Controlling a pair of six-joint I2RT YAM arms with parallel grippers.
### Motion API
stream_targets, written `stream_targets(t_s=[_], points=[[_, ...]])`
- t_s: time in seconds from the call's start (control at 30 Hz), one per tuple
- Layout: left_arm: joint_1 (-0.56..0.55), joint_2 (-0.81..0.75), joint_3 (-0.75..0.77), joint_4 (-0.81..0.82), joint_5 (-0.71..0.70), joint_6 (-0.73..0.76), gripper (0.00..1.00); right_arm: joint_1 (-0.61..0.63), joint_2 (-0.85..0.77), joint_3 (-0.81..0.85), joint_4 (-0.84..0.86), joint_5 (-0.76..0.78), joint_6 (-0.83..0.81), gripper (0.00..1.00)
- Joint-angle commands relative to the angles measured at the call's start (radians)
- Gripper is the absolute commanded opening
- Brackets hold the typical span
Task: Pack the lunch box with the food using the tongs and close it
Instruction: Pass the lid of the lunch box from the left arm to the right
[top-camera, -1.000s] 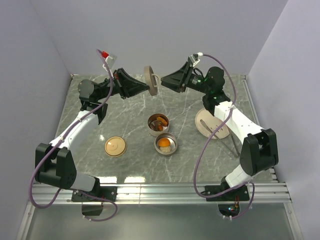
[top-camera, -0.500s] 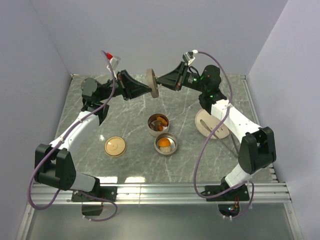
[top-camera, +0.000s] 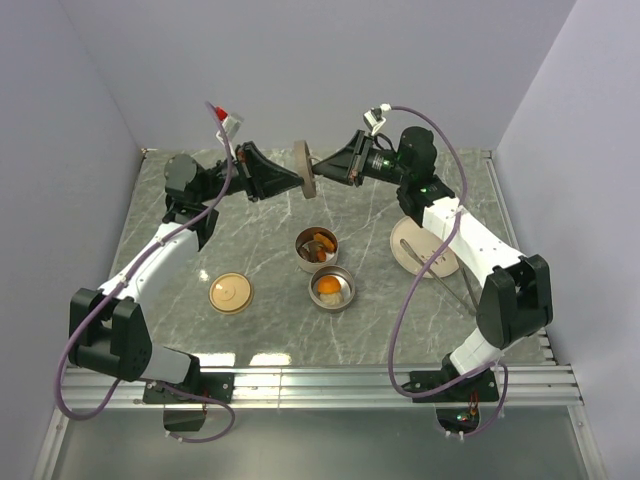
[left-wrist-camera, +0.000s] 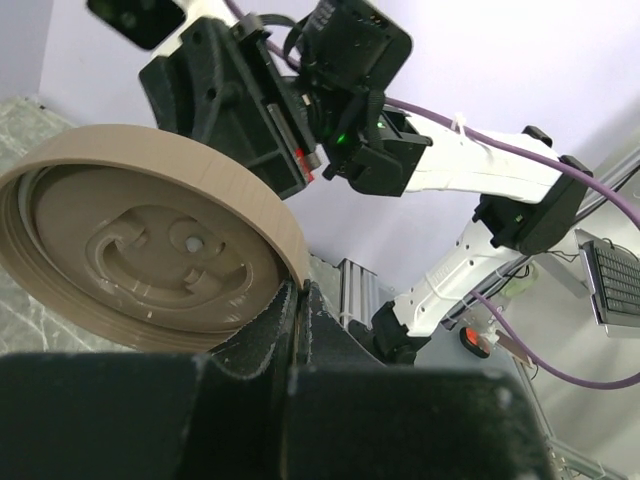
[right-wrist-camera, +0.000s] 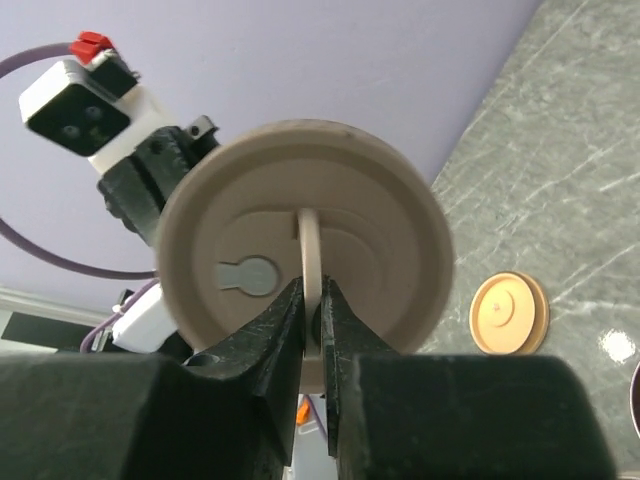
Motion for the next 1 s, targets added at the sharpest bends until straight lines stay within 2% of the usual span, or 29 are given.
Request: stream_targets(t_s=[0.0, 0.1, 0.13, 0.23, 0.27, 0.33, 0.37, 0.43, 0.47, 0.53, 0.57, 0.6, 0.63, 0.67, 0.7, 0.87, 0.9, 0.97], points=[[-0.003, -0.044, -0.009, 0.149, -0.003, -0.067, 0.00, 0.007, -0.040, 0.021, -0.021, -0.001, -0.046, 0.17], [-0.003, -0.029, -0.012, 0.185, 0.002, -0.105, 0.00, 0.003, -0.039, 0.017, 0.018, -0.021, -0.014, 0.08], [-0.003, -0.029, -0.010, 0.180, 0.002, -0.102, 0.00, 0.001, -0.039, 0.018, 0.029, -0.026, -0.007, 0.00], [-0.001, -0.038, -0.012, 0.128, -0.006, -0.072, 0.03, -0.014, -0.050, 0.025, 0.054, -0.040, 0.006, 0.00], [-0.001, -0.040, -0.012, 0.108, -0.010, -0.061, 0.14, -0.017, -0.054, 0.025, 0.058, -0.043, 0.006, 0.00], [0.000, -0.050, -0.012, 0.071, -0.020, -0.038, 0.26, -0.023, -0.062, 0.034, 0.048, -0.047, -0.015, 0.00], [0.006, -0.056, -0.010, 0.032, -0.024, -0.029, 0.37, -0.028, -0.065, 0.044, 0.023, -0.055, -0.038, 0.00], [0.017, -0.075, -0.003, -0.027, -0.041, 0.017, 0.44, -0.033, -0.068, 0.089, -0.090, -0.060, -0.147, 0.00], [0.034, -0.081, 0.007, -0.106, -0.047, 0.037, 0.51, -0.037, -0.068, 0.106, -0.188, -0.064, -0.193, 0.00], [0.057, -0.110, 0.016, -0.189, -0.066, 0.106, 0.60, -0.039, -0.062, 0.188, -0.337, -0.057, -0.401, 0.00], [0.083, -0.119, 0.034, -0.288, -0.069, 0.137, 0.72, -0.037, -0.057, 0.221, -0.514, -0.017, -0.479, 0.00], [0.097, -0.138, 0.048, -0.371, -0.075, 0.218, 0.77, -0.036, -0.048, 0.283, -0.593, 0.009, -0.621, 0.00], [0.109, -0.144, 0.066, -0.453, -0.108, 0.269, 0.79, -0.034, -0.042, 0.311, -0.667, 0.032, -0.683, 0.00], [0.133, -0.150, 0.106, -0.528, -0.131, 0.316, 0.96, -0.036, -0.033, 0.342, -0.807, 0.055, -0.740, 0.00], [0.146, -0.162, 0.120, -0.665, -0.153, 0.399, 0.99, -0.031, -0.008, 0.398, -0.872, 0.104, -0.842, 0.00], [0.250, -0.179, 0.181, -0.922, -0.250, 0.548, 0.99, -0.016, 0.105, 0.564, -1.266, 0.209, -1.075, 0.00], [0.264, -0.173, 0.197, -1.000, -0.262, 0.591, 0.99, -0.008, 0.140, 0.596, -1.305, 0.230, -1.145, 0.00], [0.310, -0.168, 0.237, -1.056, -0.280, 0.632, 0.99, 0.004, 0.167, 0.610, -1.404, 0.247, -1.213, 0.00]])
